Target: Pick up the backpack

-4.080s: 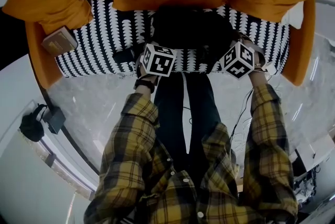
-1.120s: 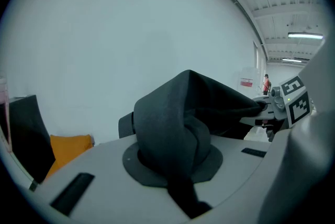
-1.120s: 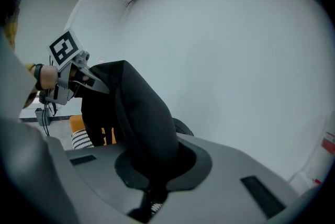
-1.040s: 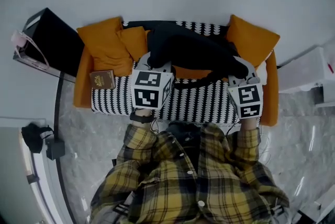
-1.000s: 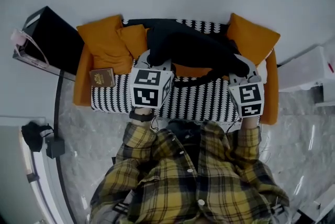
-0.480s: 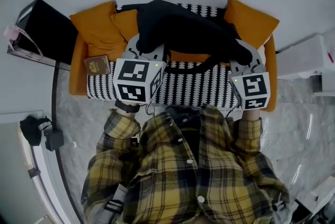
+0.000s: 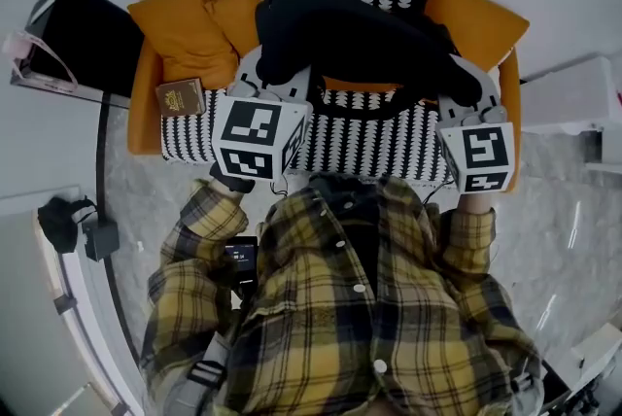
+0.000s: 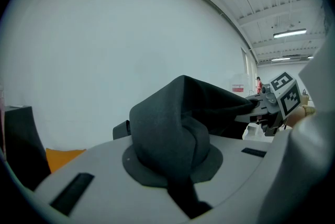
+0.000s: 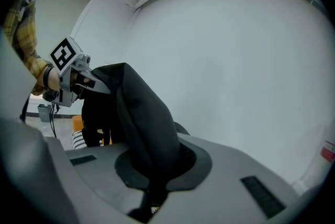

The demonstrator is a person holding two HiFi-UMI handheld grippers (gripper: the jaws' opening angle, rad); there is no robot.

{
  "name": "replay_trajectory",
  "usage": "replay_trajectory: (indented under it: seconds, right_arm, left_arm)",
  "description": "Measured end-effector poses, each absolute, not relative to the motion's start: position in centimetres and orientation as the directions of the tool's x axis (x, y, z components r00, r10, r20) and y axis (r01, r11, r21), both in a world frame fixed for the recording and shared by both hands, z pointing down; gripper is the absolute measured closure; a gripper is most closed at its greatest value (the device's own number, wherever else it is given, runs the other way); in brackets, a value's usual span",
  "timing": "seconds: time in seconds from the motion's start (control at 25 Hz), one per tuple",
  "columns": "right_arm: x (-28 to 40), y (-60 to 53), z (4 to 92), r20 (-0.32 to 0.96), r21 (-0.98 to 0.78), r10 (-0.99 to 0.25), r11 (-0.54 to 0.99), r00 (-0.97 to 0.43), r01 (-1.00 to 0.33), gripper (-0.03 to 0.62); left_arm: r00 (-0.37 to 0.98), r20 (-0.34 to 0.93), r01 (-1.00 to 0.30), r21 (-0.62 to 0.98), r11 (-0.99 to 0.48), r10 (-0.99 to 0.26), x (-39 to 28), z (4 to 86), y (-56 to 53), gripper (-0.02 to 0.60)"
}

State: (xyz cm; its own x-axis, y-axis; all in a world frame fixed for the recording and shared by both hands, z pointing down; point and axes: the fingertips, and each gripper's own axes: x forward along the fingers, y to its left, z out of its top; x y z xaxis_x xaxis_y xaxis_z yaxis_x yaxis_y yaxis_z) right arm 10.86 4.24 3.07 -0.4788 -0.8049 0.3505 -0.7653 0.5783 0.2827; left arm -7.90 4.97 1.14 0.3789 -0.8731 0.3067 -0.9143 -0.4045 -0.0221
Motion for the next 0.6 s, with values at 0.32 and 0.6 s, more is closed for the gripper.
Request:
replay_trajectory:
  seconds: [0.32,0.6]
  right_arm:
    - [10.7,4.5,3.3,0.360,0.278,-0.799,0.585,-0.482,-0.762,0.572]
    - [10.9,5.2,3.9,0.362,0.262,-0.796,0.586,-0.485,-0.767,0.572]
  left_arm:
    - [0.390,0.312,-0.910,-0.011,-0.414,-0.866,-8.1,1.7,5.5,0.541]
    - [0.389,0.319,-0.909,-0.019,-0.416,-0.864,-7.9,2.1,6.3,0.541]
